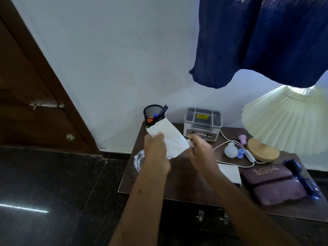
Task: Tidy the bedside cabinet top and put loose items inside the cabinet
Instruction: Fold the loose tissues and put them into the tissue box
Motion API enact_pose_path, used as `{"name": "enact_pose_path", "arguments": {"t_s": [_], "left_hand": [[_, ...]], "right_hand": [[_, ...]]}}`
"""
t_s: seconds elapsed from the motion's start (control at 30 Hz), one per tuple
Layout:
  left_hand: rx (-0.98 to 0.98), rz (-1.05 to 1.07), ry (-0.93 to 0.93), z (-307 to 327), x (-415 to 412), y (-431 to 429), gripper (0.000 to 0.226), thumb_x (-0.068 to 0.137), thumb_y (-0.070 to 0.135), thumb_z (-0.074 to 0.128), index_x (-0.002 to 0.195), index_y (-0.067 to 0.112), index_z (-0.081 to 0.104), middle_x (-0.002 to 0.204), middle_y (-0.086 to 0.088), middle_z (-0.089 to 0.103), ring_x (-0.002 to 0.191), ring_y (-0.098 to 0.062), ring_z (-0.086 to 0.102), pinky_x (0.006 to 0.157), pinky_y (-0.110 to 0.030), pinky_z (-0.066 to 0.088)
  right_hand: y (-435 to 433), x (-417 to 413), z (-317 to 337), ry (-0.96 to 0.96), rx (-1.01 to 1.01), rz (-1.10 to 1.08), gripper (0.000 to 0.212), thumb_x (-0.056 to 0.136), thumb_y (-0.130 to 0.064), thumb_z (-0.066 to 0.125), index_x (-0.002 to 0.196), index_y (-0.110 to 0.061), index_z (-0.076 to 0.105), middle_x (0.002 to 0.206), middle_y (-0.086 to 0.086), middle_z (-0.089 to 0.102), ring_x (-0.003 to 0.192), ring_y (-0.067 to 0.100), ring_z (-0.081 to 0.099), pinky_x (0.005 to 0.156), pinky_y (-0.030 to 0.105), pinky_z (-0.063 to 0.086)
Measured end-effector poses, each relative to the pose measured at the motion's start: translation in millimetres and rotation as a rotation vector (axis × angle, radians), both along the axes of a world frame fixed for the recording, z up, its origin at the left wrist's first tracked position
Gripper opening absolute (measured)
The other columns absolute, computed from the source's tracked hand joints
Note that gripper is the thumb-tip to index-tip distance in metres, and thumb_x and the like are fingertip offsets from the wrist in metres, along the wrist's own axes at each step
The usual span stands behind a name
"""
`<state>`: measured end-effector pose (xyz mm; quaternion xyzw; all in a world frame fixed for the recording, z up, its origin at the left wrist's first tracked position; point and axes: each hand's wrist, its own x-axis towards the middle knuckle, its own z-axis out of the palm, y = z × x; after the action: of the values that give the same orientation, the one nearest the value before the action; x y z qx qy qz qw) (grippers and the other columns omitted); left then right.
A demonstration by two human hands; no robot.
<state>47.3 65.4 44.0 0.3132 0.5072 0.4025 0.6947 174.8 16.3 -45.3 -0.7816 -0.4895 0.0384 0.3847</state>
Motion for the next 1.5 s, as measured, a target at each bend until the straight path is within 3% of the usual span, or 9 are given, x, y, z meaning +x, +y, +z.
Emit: {"name": "enact_pose_path", "arguments": {"t_s": [0.1, 0.23, 0.47, 0.6, 0.73, 0.87, 1.13, 1.27, 1.5], "left_hand": [[0.001, -0.014, 0.022, 1, -2, 0, 0.036, 0.097, 0.011, 0.043, 0.133, 0.012, 0.043, 0.095, -0.003, 0.057, 0.076, -0.016, 0.055, 0.055, -0.029, 0.045], [0.027, -0.008, -0.006, 9, -5, -5, 0.029, 0.098, 0.008, 0.040, 0.126, 0.012, 0.047, 0.101, -0.006, 0.058, 0.076, -0.017, 0.056, 0.059, -0.029, 0.047], [0.066, -0.250, 0.108, 12, 6, -27, 0.018, 0.097, 0.008, 0.040, 0.091, 0.020, 0.051, 0.094, -0.006, 0.057, 0.081, -0.024, 0.055, 0.072, -0.035, 0.048], [0.047, -0.339, 0.106, 12, 16, -42, 0.021, 0.095, 0.006, 0.040, 0.105, 0.015, 0.056, 0.105, -0.011, 0.061, 0.090, -0.028, 0.058, 0.077, -0.038, 0.046], [0.047, -0.317, 0.086, 14, 16, -41, 0.015, 0.096, 0.006, 0.041, 0.093, 0.016, 0.052, 0.094, -0.008, 0.058, 0.076, -0.021, 0.055, 0.071, -0.035, 0.048], [0.036, -0.304, 0.074, 13, 16, -36, 0.022, 0.097, 0.005, 0.040, 0.084, 0.019, 0.051, 0.086, -0.005, 0.057, 0.070, -0.018, 0.055, 0.057, -0.029, 0.048], [-0.032, -0.318, -0.032, 14, 28, -44, 0.016, 0.091, 0.011, 0.050, 0.081, 0.013, 0.063, 0.071, -0.008, 0.065, 0.066, -0.024, 0.060, 0.067, -0.031, 0.048], [-0.129, -0.405, -0.186, 15, 32, -46, 0.037, 0.094, 0.047, 0.044, 0.087, 0.016, 0.064, 0.085, -0.003, 0.067, 0.082, -0.020, 0.064, 0.077, -0.031, 0.052], [0.072, -0.413, 0.034, 7, 29, -47, 0.015, 0.094, 0.005, 0.050, 0.102, 0.014, 0.058, 0.081, -0.002, 0.067, 0.062, -0.012, 0.066, 0.044, -0.020, 0.049]], "right_hand": [[-3, 11, 44, 0.310, 0.120, -0.142, 0.028, 0.080, -0.003, 0.051, 0.097, -0.022, 0.063, 0.084, -0.005, 0.063, 0.072, 0.010, 0.056, 0.060, 0.014, 0.040], [-23, 13, 95, 0.983, 0.307, -0.179, 0.028, 0.086, -0.008, 0.044, 0.078, -0.027, 0.062, 0.097, 0.003, 0.064, 0.092, 0.027, 0.059, 0.078, 0.051, 0.054], [-68, -7, 95, 1.486, 0.298, -0.031, 0.027, 0.095, -0.039, 0.045, 0.091, -0.024, 0.067, 0.074, 0.000, 0.072, 0.057, 0.013, 0.069, 0.053, 0.032, 0.054], [-69, -14, 93, 1.278, 0.215, 0.014, 0.017, 0.092, -0.019, 0.055, 0.107, -0.025, 0.062, 0.087, -0.003, 0.073, 0.069, 0.011, 0.070, 0.055, 0.028, 0.054], [-67, -8, 102, 0.950, 0.220, -0.087, 0.048, 0.087, 0.003, 0.056, 0.124, -0.027, 0.048, 0.115, 0.004, 0.064, 0.092, 0.017, 0.061, 0.072, 0.031, 0.050], [-66, 1, 114, 0.893, 0.317, -0.009, 0.049, 0.091, 0.003, 0.052, 0.117, -0.039, 0.051, 0.102, 0.001, 0.069, 0.085, 0.009, 0.063, 0.066, 0.025, 0.051], [-57, -9, 104, 0.576, 0.136, 0.126, 0.049, 0.091, -0.008, 0.051, 0.108, -0.054, 0.051, 0.096, -0.015, 0.070, 0.089, 0.007, 0.065, 0.077, 0.028, 0.050], [-53, -9, 98, 0.579, 0.236, 0.012, 0.043, 0.089, -0.003, 0.052, 0.095, -0.045, 0.053, 0.108, -0.010, 0.061, 0.096, 0.007, 0.059, 0.076, 0.019, 0.045], [-47, -11, 93, 0.760, 0.192, -0.093, 0.042, 0.093, -0.014, 0.050, 0.132, -0.031, 0.047, 0.118, -0.012, 0.054, 0.106, 0.007, 0.054, 0.098, 0.031, 0.043]]}}
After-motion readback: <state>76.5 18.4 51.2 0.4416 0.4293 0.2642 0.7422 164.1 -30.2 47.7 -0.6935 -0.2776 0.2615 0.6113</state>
